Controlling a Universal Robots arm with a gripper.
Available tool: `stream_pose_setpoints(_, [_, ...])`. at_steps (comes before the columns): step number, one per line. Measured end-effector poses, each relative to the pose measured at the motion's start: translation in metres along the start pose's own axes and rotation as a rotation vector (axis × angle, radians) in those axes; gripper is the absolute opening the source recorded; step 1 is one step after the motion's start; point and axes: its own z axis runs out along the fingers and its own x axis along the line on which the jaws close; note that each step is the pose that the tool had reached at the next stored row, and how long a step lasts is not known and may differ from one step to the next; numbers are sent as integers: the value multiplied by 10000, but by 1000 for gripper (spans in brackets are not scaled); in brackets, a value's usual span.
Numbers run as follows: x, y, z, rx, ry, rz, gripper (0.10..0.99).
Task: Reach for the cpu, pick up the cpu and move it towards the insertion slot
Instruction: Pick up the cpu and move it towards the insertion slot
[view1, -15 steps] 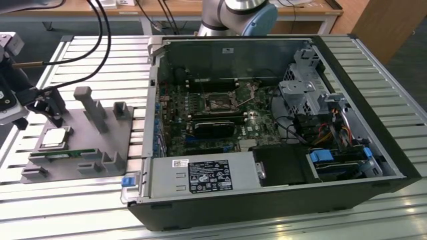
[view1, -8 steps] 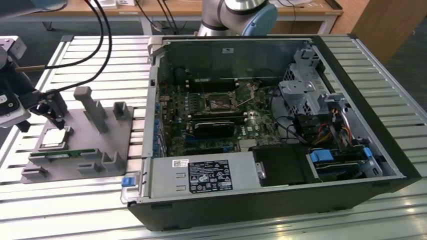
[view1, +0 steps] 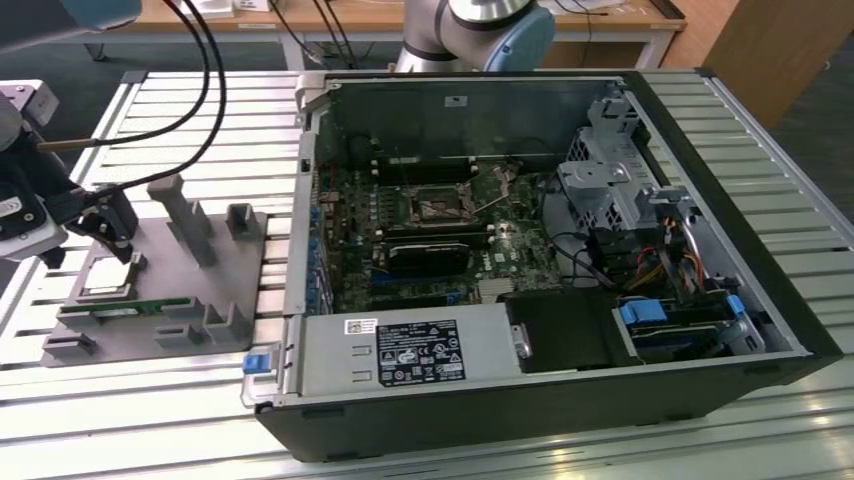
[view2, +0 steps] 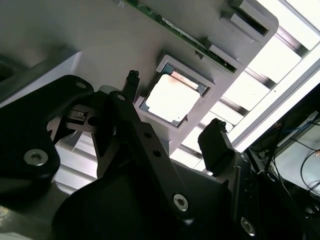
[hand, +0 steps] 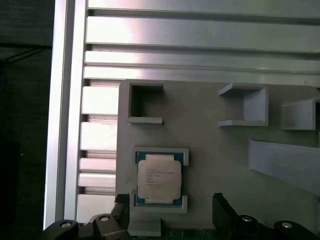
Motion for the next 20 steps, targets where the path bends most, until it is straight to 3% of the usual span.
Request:
stream_pose_setpoints(13, [1,-4,97,2,1,1,753])
stream_pose_setpoints(20, [5,-8,201,2,-1,0,753])
